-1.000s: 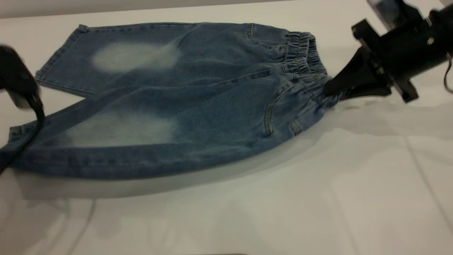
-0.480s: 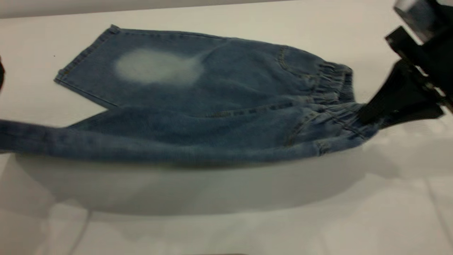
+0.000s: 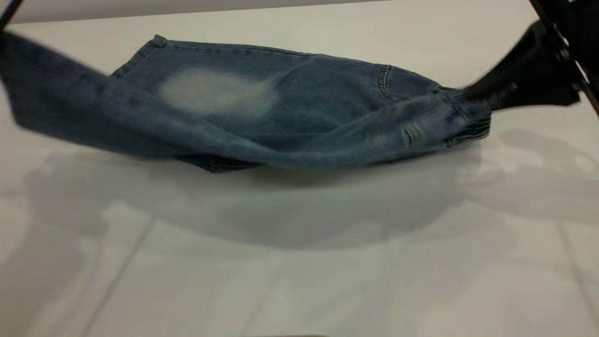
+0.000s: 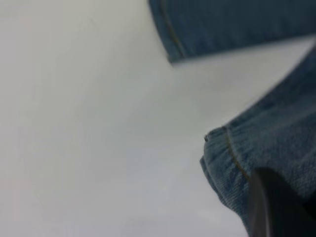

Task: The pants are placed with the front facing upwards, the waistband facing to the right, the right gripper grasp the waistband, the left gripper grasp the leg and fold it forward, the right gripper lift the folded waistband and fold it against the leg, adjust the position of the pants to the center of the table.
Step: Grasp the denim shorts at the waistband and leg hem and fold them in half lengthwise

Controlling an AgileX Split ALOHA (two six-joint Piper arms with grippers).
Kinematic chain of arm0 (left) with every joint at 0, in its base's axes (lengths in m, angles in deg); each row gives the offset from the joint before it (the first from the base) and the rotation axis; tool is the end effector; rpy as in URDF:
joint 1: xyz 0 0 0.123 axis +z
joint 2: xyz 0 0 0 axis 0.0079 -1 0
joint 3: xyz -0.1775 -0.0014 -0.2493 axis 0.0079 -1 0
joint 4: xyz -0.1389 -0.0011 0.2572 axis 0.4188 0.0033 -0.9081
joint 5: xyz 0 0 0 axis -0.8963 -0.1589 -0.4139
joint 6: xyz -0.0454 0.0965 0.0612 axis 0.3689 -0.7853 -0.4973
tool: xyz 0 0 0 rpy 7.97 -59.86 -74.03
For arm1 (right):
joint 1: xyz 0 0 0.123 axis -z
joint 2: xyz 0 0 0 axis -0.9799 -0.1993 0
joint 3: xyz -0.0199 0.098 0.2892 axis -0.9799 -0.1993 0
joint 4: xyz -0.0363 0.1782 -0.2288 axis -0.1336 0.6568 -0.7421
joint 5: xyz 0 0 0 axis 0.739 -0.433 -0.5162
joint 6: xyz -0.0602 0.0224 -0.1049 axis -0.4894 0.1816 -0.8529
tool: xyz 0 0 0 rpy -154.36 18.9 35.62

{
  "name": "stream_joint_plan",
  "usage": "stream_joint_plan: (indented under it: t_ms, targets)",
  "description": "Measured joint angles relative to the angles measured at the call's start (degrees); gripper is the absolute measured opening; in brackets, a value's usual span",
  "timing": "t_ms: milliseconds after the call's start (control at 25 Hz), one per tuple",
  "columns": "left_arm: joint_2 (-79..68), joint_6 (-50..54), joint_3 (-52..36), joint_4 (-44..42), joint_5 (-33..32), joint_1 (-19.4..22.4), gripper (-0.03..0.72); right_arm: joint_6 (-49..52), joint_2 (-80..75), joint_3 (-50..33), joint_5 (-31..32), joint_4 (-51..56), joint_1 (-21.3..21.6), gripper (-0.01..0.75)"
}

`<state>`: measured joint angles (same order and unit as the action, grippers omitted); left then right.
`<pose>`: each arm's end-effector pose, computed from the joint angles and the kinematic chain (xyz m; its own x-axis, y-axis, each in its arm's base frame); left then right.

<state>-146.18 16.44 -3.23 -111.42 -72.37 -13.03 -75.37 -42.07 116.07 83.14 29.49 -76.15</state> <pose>0.3308 -0.0527 0.1831 -0.5513 0.7190 -0.4232 0.5432 0.6943 0.4721 0.3226 0.0768 0.0884 -0.9272 0.3738 0.0263 0.2572 0.5837 0.7702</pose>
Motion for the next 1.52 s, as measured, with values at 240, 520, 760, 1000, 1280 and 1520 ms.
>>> stream_joint_plan:
  t_ms: [240, 520, 760, 1000, 1280, 1520]
  targets:
    - [-16.64, 0.00, 13.58, -0.11, 2.03, 0.00, 0.041, 3.98, -6.53, 2.86, -1.34, 14.13, 0.00, 0.039]
    - [-32.73, 1.21, 28.76, -0.25, 2.40, 0.00, 0.041, 10.23, -15.43, 7.83, -3.92, 22.99, 0.00, 0.039]
    - [-41.48, 2.98, 39.67, -0.25, 2.40, 0.00, 0.041, 14.48, -19.60, 13.87, -7.11, 23.25, 0.00, 0.039]
    - [-44.75, 3.08, 45.48, -0.19, 2.23, 0.00, 0.041, 14.78, -20.57, 15.55, -9.72, 23.46, 0.00, 0.040]
    - [-44.76, 3.44, 46.04, -0.44, -1.46, 0.14, 0.056, 14.78, -20.57, 15.65, -10.00, 23.46, 0.00, 0.062]
    - [-44.76, 6.81, 46.04, -2.00, -2.92, 1.77, 0.164, 12.79, -20.57, 16.00, -10.05, 23.46, 0.00, 0.125]
